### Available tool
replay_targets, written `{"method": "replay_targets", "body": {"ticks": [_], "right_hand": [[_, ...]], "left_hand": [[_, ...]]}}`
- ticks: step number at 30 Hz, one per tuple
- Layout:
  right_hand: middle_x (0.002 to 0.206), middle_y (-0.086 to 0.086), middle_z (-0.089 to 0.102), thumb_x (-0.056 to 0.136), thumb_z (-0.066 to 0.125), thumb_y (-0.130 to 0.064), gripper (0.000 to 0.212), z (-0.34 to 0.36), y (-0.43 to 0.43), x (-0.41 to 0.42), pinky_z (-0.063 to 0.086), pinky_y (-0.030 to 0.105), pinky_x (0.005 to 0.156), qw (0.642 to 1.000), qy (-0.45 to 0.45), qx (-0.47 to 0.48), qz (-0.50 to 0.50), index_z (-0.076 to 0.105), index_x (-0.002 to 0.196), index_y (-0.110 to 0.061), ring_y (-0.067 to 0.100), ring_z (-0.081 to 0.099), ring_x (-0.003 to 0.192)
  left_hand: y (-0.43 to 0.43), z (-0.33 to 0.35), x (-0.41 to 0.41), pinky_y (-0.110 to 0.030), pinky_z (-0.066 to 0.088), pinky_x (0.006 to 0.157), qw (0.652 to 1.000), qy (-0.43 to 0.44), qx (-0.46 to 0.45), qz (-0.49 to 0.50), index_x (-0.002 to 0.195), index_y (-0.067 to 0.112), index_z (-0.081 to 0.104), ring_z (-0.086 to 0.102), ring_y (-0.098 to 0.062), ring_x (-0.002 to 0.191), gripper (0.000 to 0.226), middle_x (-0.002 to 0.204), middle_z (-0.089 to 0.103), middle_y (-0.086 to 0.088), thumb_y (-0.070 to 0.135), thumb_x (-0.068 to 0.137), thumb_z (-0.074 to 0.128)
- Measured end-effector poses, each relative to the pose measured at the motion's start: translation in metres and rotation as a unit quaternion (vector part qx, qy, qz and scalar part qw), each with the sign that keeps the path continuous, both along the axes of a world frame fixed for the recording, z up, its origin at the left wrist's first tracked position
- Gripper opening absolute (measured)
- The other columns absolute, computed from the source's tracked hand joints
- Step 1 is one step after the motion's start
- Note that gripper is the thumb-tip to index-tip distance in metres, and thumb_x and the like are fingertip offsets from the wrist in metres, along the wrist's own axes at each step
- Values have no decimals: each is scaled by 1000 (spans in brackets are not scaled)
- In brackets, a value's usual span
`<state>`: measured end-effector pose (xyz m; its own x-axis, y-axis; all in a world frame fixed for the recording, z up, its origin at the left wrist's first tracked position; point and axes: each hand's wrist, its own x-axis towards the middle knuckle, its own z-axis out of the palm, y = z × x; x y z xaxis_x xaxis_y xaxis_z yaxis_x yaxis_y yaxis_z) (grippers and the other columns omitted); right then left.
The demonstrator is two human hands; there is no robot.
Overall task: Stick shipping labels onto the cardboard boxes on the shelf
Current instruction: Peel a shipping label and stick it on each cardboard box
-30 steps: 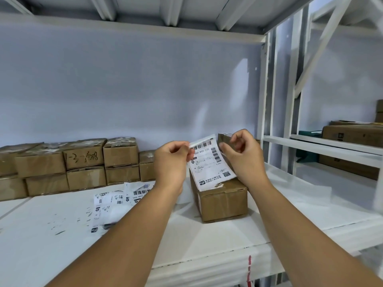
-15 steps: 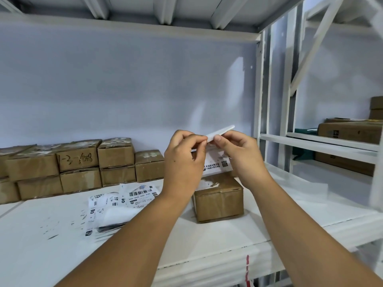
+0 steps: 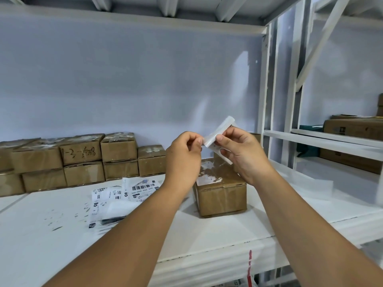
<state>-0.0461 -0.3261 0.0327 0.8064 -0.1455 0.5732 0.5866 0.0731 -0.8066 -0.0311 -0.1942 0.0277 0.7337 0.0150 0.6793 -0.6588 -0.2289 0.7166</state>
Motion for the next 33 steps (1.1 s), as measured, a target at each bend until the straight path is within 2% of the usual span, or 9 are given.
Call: {"method": "replay_targets", "body": {"ticks": [2, 5, 9, 13, 17, 24, 26, 29, 33], "right_hand": [[80, 2, 66, 89, 60, -4, 19, 0, 1, 1, 47, 22, 70, 1000, 13, -12, -4, 59, 72, -14, 15, 61, 81], [77, 2, 65, 89, 58, -1, 26, 0, 1, -1, 48, 24, 69, 999, 27, -3, 18, 55, 67, -15, 16, 61, 76], [63, 0, 59, 88, 50, 2, 29, 2, -1, -2, 44, 25, 62, 996, 40, 77, 30, 52, 65, -15, 15, 52, 61], [56, 0, 54, 88, 47, 4, 25, 2, -4, -1, 40, 26, 59, 986, 63, 153, 23, 53, 70, -12, 14, 46, 58], [72, 6, 58, 88, 48, 0, 19, 1, -8, 2, 44, 24, 57, 968, 92, 231, -15, 55, 76, -11, 16, 53, 67], [77, 1, 56, 87, 47, -4, 12, -2, -25, 6, 37, 19, 51, 891, 96, 442, -44, 51, 78, -12, 14, 51, 68], [76, 0, 51, 87, 47, -4, 12, -4, -29, 7, 37, 20, 54, 871, 95, 477, -70, 51, 79, -12, 13, 47, 66], [75, 0, 58, 91, 49, -6, 9, -6, -29, 10, 42, 17, 52, 891, 107, 431, -94, 56, 93, -11, 9, 52, 62], [89, 7, 62, 94, 51, -2, 13, -7, -23, 15, 48, 19, 56, 935, 81, 341, -54, 53, 89, -15, 15, 59, 72]], "left_hand": [[1, 1, 1, -32, 52, 71, 997, 49, -51, -24, 78, 23, 57, 61, -12, 71, 25, 75, 62, 5, 14, 97, 46], [3, 4, 4, -19, 52, 58, 975, 118, -171, -75, 79, 16, 55, 61, -3, 56, 25, 78, 59, -3, 10, 99, 41], [10, 9, 7, -15, 51, 49, 906, 210, -334, -153, 79, 5, 50, 65, -7, 49, 24, 71, 53, -8, 5, 100, 39], [16, 12, 8, -19, 56, 53, 849, 240, -431, -187, 82, 3, 49, 69, -17, 58, 20, 78, 58, -13, -2, 99, 37], [21, 13, 11, -24, 58, 63, 815, 243, -500, -161, 94, 1, 48, 66, -21, 69, 14, 84, 57, -14, -4, 98, 35], [30, 15, 19, -29, 60, 67, 759, 243, -597, -91, 124, 0, 43, 67, -20, 51, 39, 89, 55, -10, -5, 93, 21], [31, 15, 20, -29, 59, 67, 781, 217, -581, -74, 122, -1, 42, 67, -23, 59, 39, 103, 54, -13, -4, 92, 18], [25, 16, 15, -24, 57, 70, 870, 140, -468, -64, 91, 11, 41, 66, -21, 71, 25, 101, 55, -11, 2, 99, 19], [13, 10, -3, -30, 55, 75, 987, -33, -153, -29, 83, 25, 40, 65, -14, 80, 22, 87, 56, 7, 19, 103, 32]]}}
